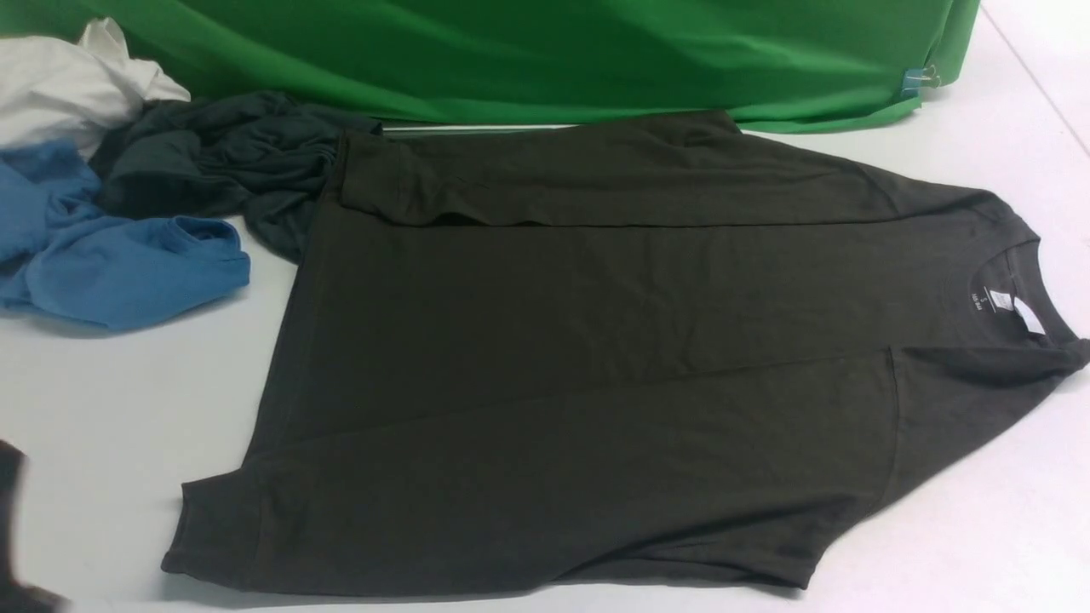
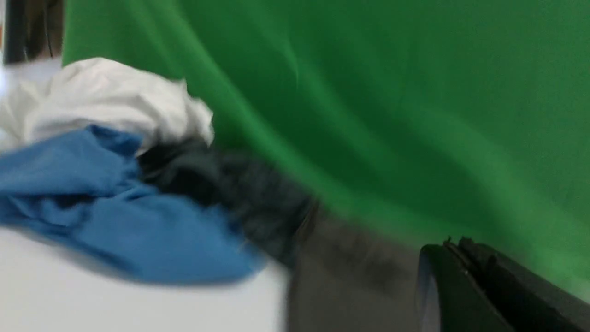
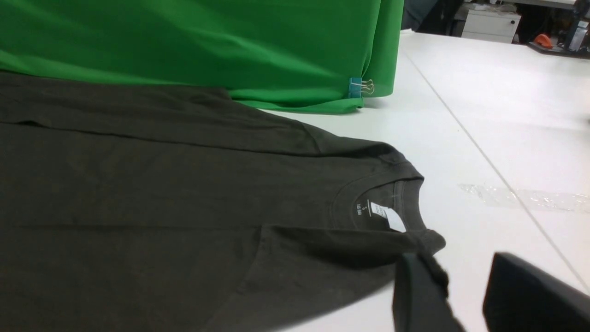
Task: Fold a long-sleeved shirt on a white desktop.
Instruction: 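Grasp the left edge of the dark T-shirt lying flat on the table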
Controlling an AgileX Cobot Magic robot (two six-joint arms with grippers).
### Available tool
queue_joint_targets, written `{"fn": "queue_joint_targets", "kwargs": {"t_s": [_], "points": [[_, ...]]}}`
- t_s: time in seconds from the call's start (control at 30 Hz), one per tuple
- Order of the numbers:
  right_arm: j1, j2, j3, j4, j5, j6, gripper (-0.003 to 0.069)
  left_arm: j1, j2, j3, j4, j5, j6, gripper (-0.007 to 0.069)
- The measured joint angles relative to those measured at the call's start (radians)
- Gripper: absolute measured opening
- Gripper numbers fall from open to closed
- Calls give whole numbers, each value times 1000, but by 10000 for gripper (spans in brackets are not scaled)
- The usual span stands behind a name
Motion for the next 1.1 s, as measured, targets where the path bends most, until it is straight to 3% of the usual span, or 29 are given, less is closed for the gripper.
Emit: {"fn": "queue_joint_targets", "kwargs": {"t_s": [0.13,0.27,0.43,0.63,0.77,1.0,1.1], "points": [[0,0,0,0,0,0,240,0,0,-5,-43,-111,-78,22],[0,0,0,0,0,0,240,-35,32,-136,41,94,-122,22],[0,0,0,0,0,0,240,-143,247,-421,107,466,156,22],[0,0,0,0,0,0,240,-215,630,-645,124,847,298,22],[0,0,0,0,0,0,240,-223,779,-688,115,879,330,22],[0,0,0,0,-1,0,240,-330,940,-700,75,914,453,22],[0,0,0,67,-77,99,240,-344,946,-701,73,948,476,22]]}}
